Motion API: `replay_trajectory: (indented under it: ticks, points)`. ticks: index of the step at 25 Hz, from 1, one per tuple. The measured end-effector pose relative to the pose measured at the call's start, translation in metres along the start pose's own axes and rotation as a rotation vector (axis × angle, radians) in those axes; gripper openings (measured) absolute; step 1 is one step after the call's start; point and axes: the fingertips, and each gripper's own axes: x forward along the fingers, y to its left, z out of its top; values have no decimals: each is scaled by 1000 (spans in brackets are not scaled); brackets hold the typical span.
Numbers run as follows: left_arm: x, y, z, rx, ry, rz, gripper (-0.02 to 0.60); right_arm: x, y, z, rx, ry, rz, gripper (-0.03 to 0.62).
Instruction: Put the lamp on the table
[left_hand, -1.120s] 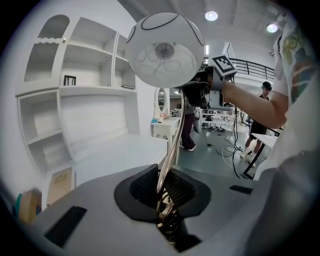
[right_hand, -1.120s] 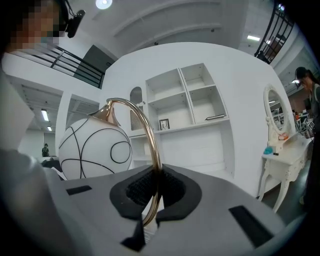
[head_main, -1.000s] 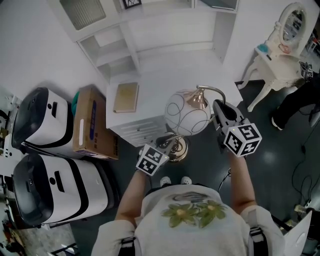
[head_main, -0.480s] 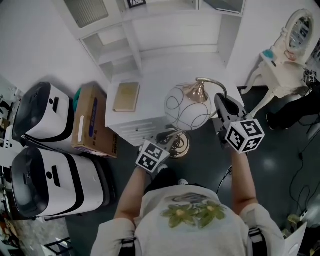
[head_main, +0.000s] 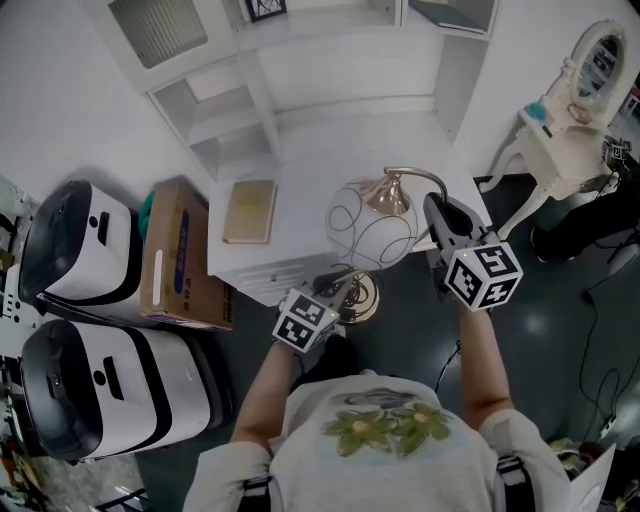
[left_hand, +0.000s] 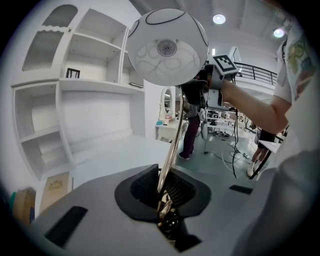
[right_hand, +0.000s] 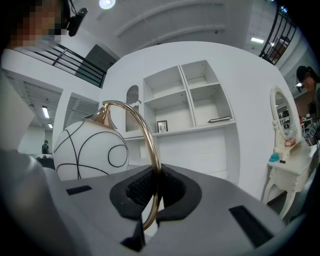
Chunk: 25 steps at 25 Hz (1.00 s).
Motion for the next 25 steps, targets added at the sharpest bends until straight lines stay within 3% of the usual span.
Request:
replay_trajectory:
  ticks: [19, 25]
  points:
    - [40, 125, 24, 40, -20, -83, 52, 115, -23, 16, -2, -8, -107, 30]
    - [54, 154, 28, 44, -10, -141, 52, 143, -32, 20, 16, -2, -152, 31]
